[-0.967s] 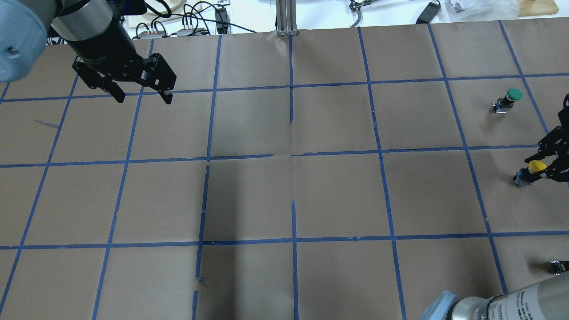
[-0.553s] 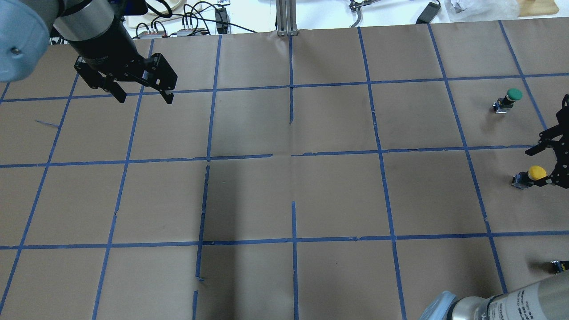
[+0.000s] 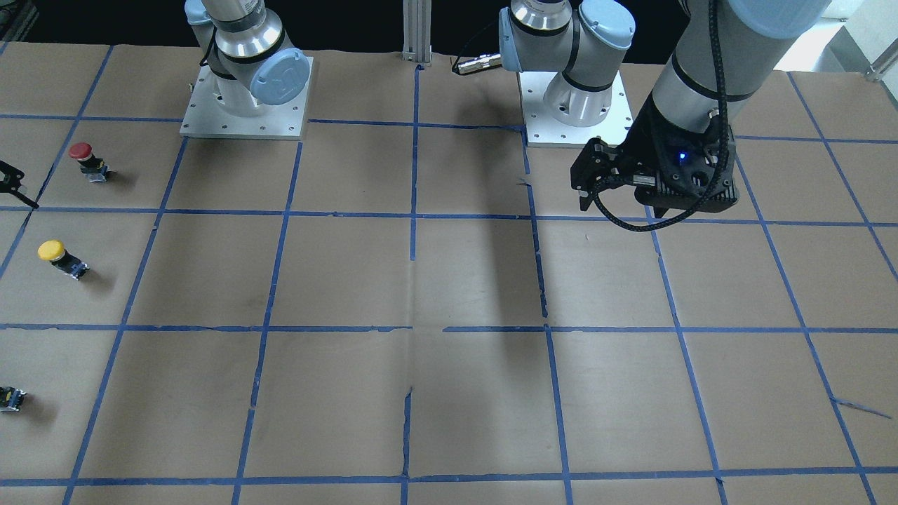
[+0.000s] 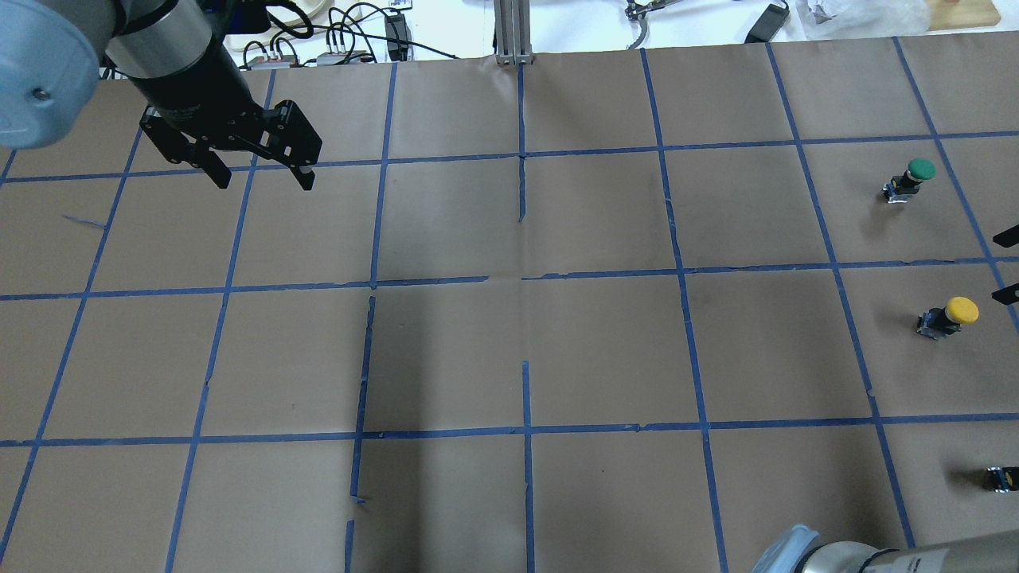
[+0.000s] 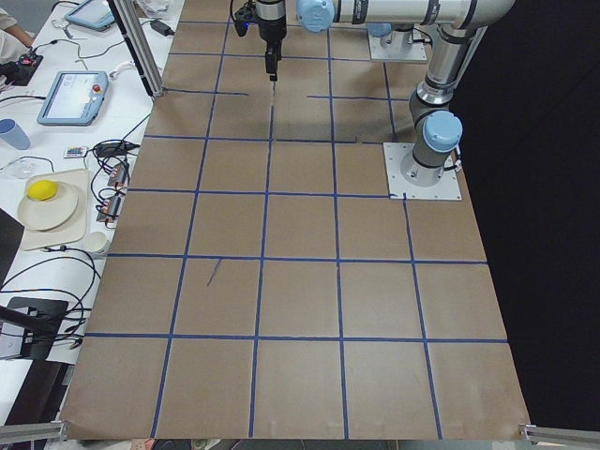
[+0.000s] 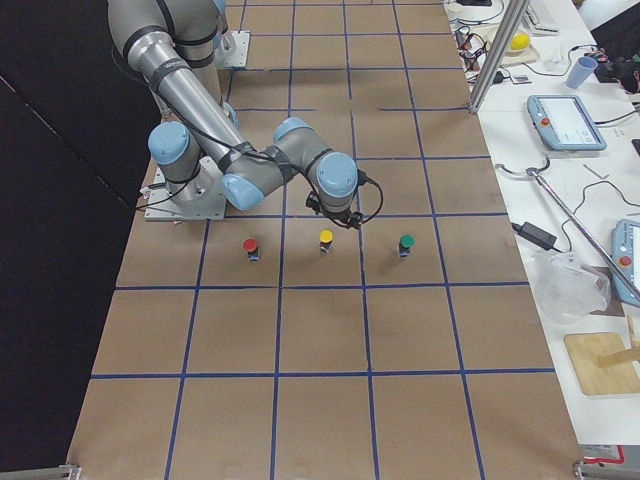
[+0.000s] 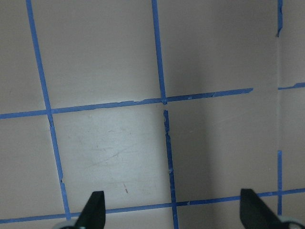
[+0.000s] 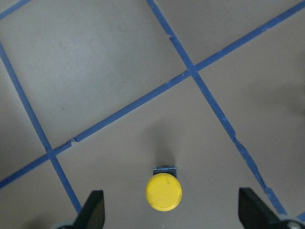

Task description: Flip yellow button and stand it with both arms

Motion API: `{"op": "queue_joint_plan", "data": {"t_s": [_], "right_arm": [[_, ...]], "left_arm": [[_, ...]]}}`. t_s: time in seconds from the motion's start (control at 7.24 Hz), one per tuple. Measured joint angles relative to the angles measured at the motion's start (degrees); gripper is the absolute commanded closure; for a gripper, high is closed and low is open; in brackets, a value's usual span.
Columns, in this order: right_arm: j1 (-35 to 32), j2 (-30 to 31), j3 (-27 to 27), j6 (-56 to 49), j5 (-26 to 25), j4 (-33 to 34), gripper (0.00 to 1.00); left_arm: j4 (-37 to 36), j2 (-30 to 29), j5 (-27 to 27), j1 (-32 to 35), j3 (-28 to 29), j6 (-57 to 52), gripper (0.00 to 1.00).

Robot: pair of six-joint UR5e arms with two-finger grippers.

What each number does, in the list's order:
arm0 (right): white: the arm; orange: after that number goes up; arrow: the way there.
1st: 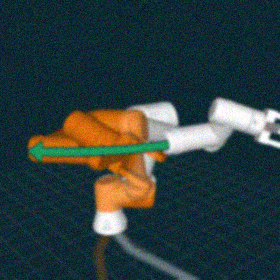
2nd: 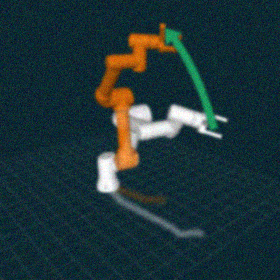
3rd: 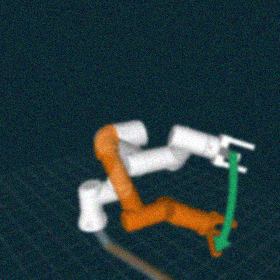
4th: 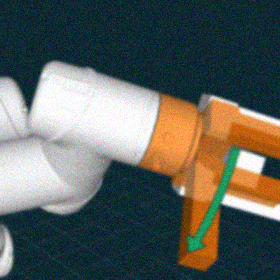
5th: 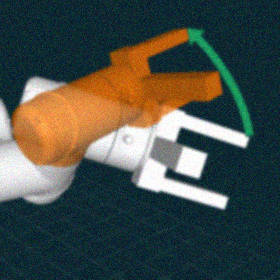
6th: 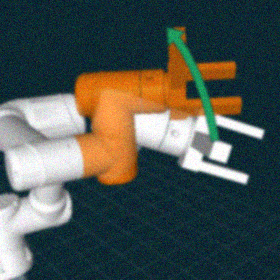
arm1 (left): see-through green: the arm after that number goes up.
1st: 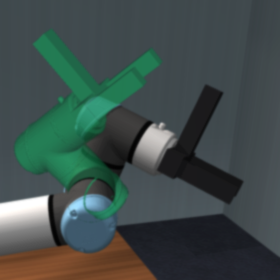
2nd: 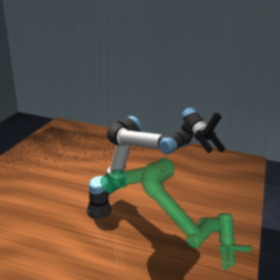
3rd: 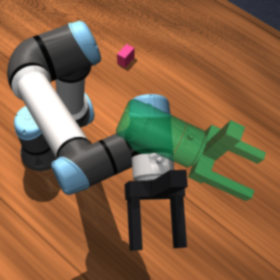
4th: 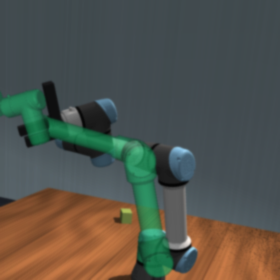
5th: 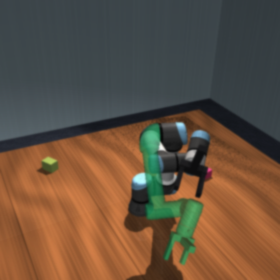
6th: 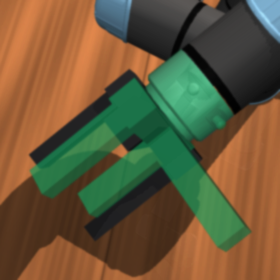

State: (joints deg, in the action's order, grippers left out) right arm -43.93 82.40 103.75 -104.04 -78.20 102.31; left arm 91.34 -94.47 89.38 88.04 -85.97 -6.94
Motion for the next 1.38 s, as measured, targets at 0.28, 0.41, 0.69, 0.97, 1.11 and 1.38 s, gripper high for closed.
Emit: {"op": "queue_joint_plan", "data": {"t_s": [0.28,0.41,0.69,0.97,1.11,1.38], "right_arm": [[-4.2,4.9,-0.4,20.8,-2.9,-0.9,0.0],[-7.7,7.8,-0.5,32.2,-5.2,-1.8,0.0],[-14.8,13.0,-0.6,56.2,-7.6,-7.2,0.0],[-21.8,15.6,-1.8,75.8,-8.3,-12.0,0.0],[-26.2,16.3,-4.1,85.3,-8.5,-15.2,0.0],[-34.2,16.9,-8.9,98.3,-11.2,-20.6,0.0]], "left_arm": [[0.0,0.2,0.2,0.0,-0.1,0.0,0.0],[0.1,0.5,0.2,0.1,-0.4,0.1,0.0],[0.1,0.9,0.3,0.1,0.0,0.1,0.0],[0.1,1.2,0.1,0.0,0.2,0.4,0.0],[0.2,1.0,0.1,-0.1,0.2,1.2,0.0],[0.3,0.4,0.1,-0.1,0.2,2.9,0.0]]}}
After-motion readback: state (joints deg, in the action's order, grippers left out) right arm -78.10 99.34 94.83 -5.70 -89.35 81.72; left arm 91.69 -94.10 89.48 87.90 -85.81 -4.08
